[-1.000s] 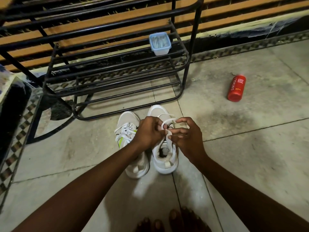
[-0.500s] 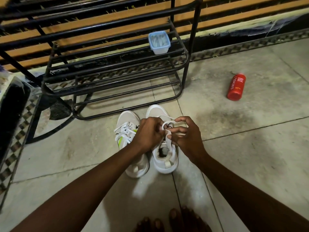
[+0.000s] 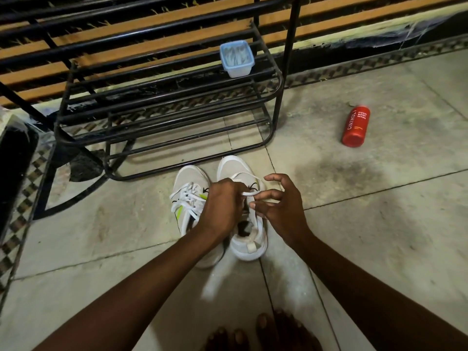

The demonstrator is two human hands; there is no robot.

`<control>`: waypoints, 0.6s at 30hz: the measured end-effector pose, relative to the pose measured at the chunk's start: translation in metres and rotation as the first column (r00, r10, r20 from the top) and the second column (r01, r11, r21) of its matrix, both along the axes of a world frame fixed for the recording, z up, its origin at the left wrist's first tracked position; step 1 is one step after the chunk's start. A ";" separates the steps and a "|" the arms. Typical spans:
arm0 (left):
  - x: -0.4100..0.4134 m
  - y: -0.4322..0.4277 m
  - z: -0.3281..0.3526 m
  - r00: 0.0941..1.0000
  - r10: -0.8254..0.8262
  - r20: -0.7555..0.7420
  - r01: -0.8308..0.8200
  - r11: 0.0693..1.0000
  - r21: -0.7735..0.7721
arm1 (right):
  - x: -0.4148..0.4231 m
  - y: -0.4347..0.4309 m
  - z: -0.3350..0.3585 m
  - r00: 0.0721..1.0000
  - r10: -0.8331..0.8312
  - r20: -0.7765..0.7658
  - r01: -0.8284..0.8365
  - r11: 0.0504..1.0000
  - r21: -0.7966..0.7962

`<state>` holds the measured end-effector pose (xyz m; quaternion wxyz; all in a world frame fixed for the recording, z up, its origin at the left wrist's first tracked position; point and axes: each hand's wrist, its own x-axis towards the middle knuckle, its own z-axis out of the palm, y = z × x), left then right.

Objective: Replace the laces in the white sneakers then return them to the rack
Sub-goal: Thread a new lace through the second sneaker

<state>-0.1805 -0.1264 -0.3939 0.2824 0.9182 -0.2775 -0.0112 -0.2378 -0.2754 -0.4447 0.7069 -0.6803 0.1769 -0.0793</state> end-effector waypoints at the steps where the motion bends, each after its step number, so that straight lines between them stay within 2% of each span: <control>1: 0.000 0.001 0.001 1.000 -0.004 -0.007 0.004 1.000 -0.018 | 0.000 0.000 0.000 1.000 -0.006 0.000 0.006 1.000 0.003; 5: 0.003 0.004 0.000 0.993 0.065 -0.102 -0.073 0.995 -0.074 | -0.001 0.001 0.000 1.000 -0.012 0.005 0.012 1.000 0.004; 7: 0.006 0.006 -0.001 0.993 0.046 -0.106 -0.054 0.996 -0.072 | -0.001 0.001 0.001 1.000 -0.020 0.016 0.020 1.000 -0.021; 9: 0.007 0.006 0.001 0.996 -0.081 -0.032 0.081 0.997 0.002 | 0.000 0.001 0.000 0.999 -0.023 0.026 0.024 0.999 -0.030; 11: 0.012 0.005 0.002 0.967 -0.252 0.046 0.244 0.960 0.139 | 0.001 0.000 0.000 0.999 -0.010 0.031 0.012 0.998 -0.060; 13: 0.016 0.006 0.002 0.946 -0.320 0.054 0.303 0.930 0.210 | 0.002 -0.002 0.000 0.999 0.000 0.037 0.004 0.996 -0.092; 14: 0.017 0.007 0.000 0.954 -0.297 0.051 0.283 0.941 0.184 | 0.001 -0.002 0.000 0.999 0.008 0.041 -0.003 0.992 -0.124; 16: 0.017 0.007 -0.005 0.992 -0.125 -0.020 0.126 0.991 0.041 | 0.000 -0.002 -0.001 0.998 0.025 0.056 -0.014 0.979 -0.203; 18: 0.018 0.005 -0.007 0.970 0.067 -0.235 -0.096 0.989 -0.114 | -0.001 -0.001 -0.002 0.997 0.031 0.066 -0.014 0.968 -0.251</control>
